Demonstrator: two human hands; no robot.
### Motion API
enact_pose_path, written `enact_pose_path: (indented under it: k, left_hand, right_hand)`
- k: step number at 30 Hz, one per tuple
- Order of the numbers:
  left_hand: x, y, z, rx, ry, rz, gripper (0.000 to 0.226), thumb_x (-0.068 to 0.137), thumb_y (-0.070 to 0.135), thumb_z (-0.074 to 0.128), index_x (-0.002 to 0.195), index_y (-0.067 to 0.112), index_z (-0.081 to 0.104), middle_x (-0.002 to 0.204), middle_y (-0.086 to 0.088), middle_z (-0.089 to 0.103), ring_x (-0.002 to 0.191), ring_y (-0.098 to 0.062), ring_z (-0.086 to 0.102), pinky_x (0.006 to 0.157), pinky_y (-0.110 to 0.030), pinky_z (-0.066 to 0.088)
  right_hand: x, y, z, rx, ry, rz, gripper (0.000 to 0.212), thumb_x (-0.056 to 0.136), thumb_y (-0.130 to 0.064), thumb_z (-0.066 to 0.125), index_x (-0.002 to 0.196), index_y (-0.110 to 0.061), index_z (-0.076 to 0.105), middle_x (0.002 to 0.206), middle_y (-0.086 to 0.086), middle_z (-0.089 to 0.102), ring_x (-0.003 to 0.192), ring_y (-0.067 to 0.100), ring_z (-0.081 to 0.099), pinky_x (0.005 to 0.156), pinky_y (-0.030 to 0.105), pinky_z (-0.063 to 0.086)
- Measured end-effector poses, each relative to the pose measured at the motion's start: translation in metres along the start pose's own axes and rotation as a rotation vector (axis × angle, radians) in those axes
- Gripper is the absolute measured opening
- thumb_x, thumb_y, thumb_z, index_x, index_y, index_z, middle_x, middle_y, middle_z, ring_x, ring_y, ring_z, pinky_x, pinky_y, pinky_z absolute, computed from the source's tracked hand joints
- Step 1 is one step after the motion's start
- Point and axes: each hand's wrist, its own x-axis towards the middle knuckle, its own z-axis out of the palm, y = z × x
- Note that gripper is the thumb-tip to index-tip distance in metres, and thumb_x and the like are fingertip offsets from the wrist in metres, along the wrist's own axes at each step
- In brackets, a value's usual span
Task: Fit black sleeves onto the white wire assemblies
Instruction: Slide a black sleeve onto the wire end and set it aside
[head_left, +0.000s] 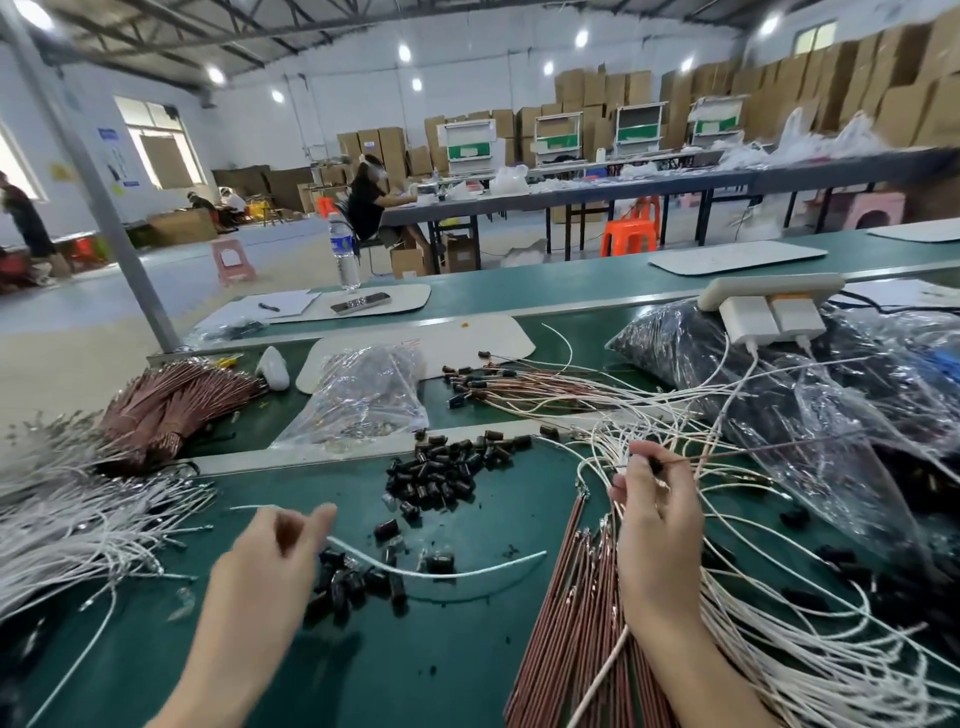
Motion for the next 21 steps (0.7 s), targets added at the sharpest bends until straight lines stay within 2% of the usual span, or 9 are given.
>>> enact_pose_path:
  k: [3, 5, 6, 8, 11, 14, 16, 18, 21]
  left_hand:
    - [-0.028, 0.0, 0.019, 0.107, -0.114, 0.286, 0.02, 0.085, 0.055, 0.059, 0.091, 0.036, 0.061, 0.082, 0.025, 0.065, 0.078, 0.002, 0.061, 0.069, -0.03, 0.05]
    - [-0.038, 0.003, 0.037, 0.24, -0.137, 0.523, 0.019, 0.085, 0.043, 0.069, 0.103, 0.036, 0.067, 0.099, 0.023, 0.06, 0.091, -0.004, 0.059, 0.076, -0.03, 0.05]
    - [-0.041, 0.006, 0.047, 0.283, -0.166, 0.593, 0.026, 0.082, 0.035, 0.078, 0.107, 0.032, 0.069, 0.104, 0.016, 0.061, 0.094, -0.01, 0.061, 0.077, -0.031, 0.051]
    - [-0.04, 0.015, 0.062, 0.332, -0.187, 0.675, 0.037, 0.075, 0.031, 0.087, 0.108, 0.03, 0.071, 0.104, 0.01, 0.065, 0.094, -0.015, 0.066, 0.078, -0.034, 0.054]
    - [-0.035, 0.029, 0.078, 0.391, -0.17, 0.759, 0.023, 0.077, 0.034, 0.086, 0.094, 0.031, 0.072, 0.089, 0.014, 0.064, 0.084, -0.012, 0.066, 0.075, -0.029, 0.054]
    - [-0.034, 0.034, 0.091, 0.249, -0.173, 0.702, 0.004, 0.093, 0.037, 0.068, 0.094, 0.033, 0.07, 0.088, 0.021, 0.062, 0.087, -0.006, 0.06, 0.085, -0.025, 0.045]
    - [-0.033, 0.033, 0.095, 0.062, -0.179, 0.575, 0.012, 0.096, 0.039, 0.06, 0.102, 0.037, 0.07, 0.09, 0.026, 0.064, 0.089, 0.001, 0.059, 0.086, -0.022, 0.043]
    - [-0.032, 0.032, 0.094, -0.168, -0.177, 0.446, 0.017, 0.093, 0.032, 0.064, 0.106, 0.041, 0.07, 0.089, 0.026, 0.067, 0.087, 0.0, 0.064, 0.078, -0.017, 0.049]
    - [-0.028, 0.03, 0.09, -0.37, -0.101, 0.367, 0.022, 0.088, 0.029, 0.065, 0.107, 0.038, 0.072, 0.098, 0.021, 0.065, 0.088, -0.006, 0.064, 0.069, -0.011, 0.047]
  right_hand:
    - [0.0, -0.001, 0.001, 0.051, -0.052, 0.042, 0.014, 0.105, -0.027, 0.049, 0.109, -0.029, 0.062, 0.101, 0.001, 0.067, 0.093, 0.014, 0.068, 0.088, 0.03, 0.053]
    - [0.001, 0.0, 0.001, 0.118, -0.104, 0.1, 0.015, 0.104, -0.024, 0.052, 0.11, -0.025, 0.066, 0.102, -0.001, 0.068, 0.093, 0.01, 0.07, 0.086, 0.026, 0.056]
    - [0.002, 0.001, 0.001, 0.144, -0.125, 0.124, 0.016, 0.104, -0.02, 0.053, 0.11, -0.023, 0.068, 0.104, 0.0, 0.069, 0.095, 0.009, 0.071, 0.084, 0.021, 0.056]
    - [0.003, 0.003, 0.001, 0.18, -0.155, 0.174, 0.019, 0.102, -0.013, 0.056, 0.109, -0.022, 0.071, 0.102, 0.001, 0.072, 0.096, 0.009, 0.072, 0.082, 0.015, 0.055]
    - [0.006, 0.003, 0.001, 0.243, -0.196, 0.256, 0.024, 0.1, -0.006, 0.057, 0.111, -0.021, 0.073, 0.098, -0.001, 0.075, 0.095, 0.012, 0.073, 0.083, 0.018, 0.057]
    - [0.008, 0.003, 0.001, 0.302, -0.2, 0.291, 0.028, 0.096, -0.004, 0.059, 0.117, -0.018, 0.071, 0.105, 0.009, 0.071, 0.089, 0.013, 0.073, 0.082, 0.02, 0.058]
    - [0.009, 0.002, 0.001, 0.385, -0.197, 0.32, 0.034, 0.089, -0.007, 0.064, 0.122, -0.015, 0.068, 0.106, 0.013, 0.068, 0.087, 0.015, 0.073, 0.08, 0.021, 0.058]
    - [0.011, 0.002, 0.001, 0.482, -0.199, 0.359, 0.042, 0.081, -0.009, 0.065, 0.124, -0.012, 0.066, 0.107, 0.015, 0.068, 0.087, 0.018, 0.073, 0.077, 0.023, 0.059]
    - [0.012, 0.002, 0.001, 0.586, -0.224, 0.421, 0.035, 0.091, 0.002, 0.057, 0.123, -0.009, 0.064, 0.107, 0.015, 0.073, 0.09, 0.022, 0.074, 0.077, 0.027, 0.061]
